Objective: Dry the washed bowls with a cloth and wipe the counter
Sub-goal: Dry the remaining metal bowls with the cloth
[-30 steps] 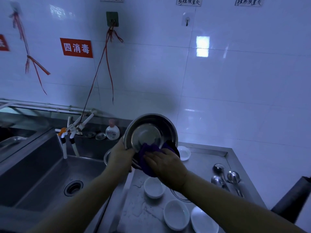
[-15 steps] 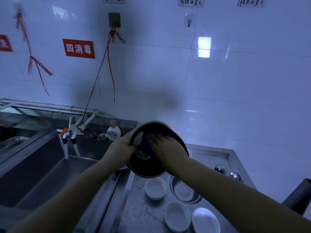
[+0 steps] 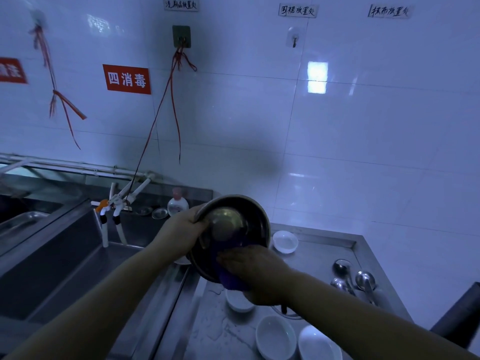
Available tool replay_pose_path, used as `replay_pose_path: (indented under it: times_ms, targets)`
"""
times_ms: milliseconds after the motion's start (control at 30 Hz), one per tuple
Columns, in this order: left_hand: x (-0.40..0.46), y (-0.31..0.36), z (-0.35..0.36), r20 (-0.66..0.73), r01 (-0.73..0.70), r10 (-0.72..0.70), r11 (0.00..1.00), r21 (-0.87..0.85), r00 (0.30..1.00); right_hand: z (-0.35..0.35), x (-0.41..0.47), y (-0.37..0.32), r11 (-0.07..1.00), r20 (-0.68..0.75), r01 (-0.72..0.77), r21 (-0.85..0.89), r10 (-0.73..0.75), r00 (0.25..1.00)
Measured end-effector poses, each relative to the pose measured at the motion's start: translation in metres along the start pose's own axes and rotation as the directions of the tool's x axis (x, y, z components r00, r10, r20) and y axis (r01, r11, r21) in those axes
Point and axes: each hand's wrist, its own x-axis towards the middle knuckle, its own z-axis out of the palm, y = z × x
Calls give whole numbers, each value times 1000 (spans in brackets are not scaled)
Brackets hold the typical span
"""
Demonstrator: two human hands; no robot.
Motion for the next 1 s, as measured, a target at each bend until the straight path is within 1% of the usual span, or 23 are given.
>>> replay_pose_path:
  times_ms: [67, 167, 233, 300, 333, 367, 400, 433, 467, 500, 533, 600, 633, 667, 700, 733, 767, 800, 867, 900, 933, 967, 1000]
  targets:
    - [5, 0, -6, 97, 11, -16, 999, 49, 995, 0, -5, 8, 985, -18, 79, -154, -82, 996]
    - [14, -1, -13, 168, 88, -97, 994, 63, 981, -3, -11, 19, 947, -101, 105, -304, -142, 985]
    - [17, -4, -13, 167, 138, -143, 990, 38, 976, -7, -15, 28, 932, -188, 111, -345, -185, 965]
    - [20, -7, -11, 186, 142, -149, 988, 53, 971, -9, -18, 33, 937, -277, 100, -335, -199, 940]
    - [20, -8, -10, 191, 129, -147, 986, 106, 970, -10, -19, 34, 944, -305, 93, -318, -195, 932]
    - [19, -10, -9, 175, 108, -144, 973, 202, 974, -11, -20, 34, 952, -321, 81, -295, -179, 930]
    - [17, -12, -6, 128, 80, -129, 939, 334, 983, -12, -22, 34, 961, -328, 63, -269, -152, 932]
    - [11, -13, -3, 60, 38, -74, 887, 460, 995, -12, -24, 34, 968, -329, 38, -249, -121, 937]
    - [3, -13, 3, 25, -37, 28, 825, 565, 999, -13, -25, 35, 974, -331, 4, -228, -81, 940]
    - [-6, -12, 9, 54, -149, 148, 757, 636, 987, -13, -27, 36, 979, -337, -35, -201, -35, 941]
    - [-15, -10, 14, 130, -266, 242, 699, 663, 961, -13, -28, 36, 983, -350, -72, -166, 10, 937]
    - [-29, -4, 23, 279, -463, 380, 583, 668, 882, -14, -28, 35, 989, -391, -116, -93, 71, 918]
    - [-32, -2, 26, 314, -527, 448, 505, 683, 837, -14, -28, 34, 991, -404, -120, -65, 84, 911]
    - [-32, 1, 27, 315, -563, 514, 448, 694, 798, -15, -27, 33, 992, -414, -115, -45, 86, 906]
    - [-31, 3, 27, 285, -565, 559, 429, 704, 779, -15, -27, 32, 994, -428, -110, -23, 89, 899]
    - [-29, 3, 27, 242, -535, 550, 466, 705, 799, -16, -27, 31, 995, -454, -104, 11, 98, 886]
    - [-27, 2, 27, 185, -483, 507, 555, 677, 842, -17, -28, 31, 993, -493, -105, 59, 120, 862]
    - [-26, -1, 28, 120, -419, 447, 667, 616, 886, -18, -29, 33, 987, -543, -113, 115, 158, 825]
    - [-26, -6, 31, 27, -244, 253, 889, 387, 967, -19, -34, 36, 960, -639, -151, 235, 270, 721]
    - [-26, -7, 32, -3, -149, 153, 967, 209, 988, -20, -36, 37, 939, -673, -177, 294, 334, 660]
    - [-27, -7, 34, -22, -62, 62, 998, 15, 998, -19, -37, 37, 916, -692, -201, 348, 395, 604]
    - [-28, -6, 36, -45, 0, -7, 990, -141, 999, -19, -38, 37, 894, -696, -217, 393, 443, 565]
    - [-27, -5, 39, -60, 44, -62, 964, -261, 996, -19, -37, 35, 878, -688, -221, 426, 472, 550]
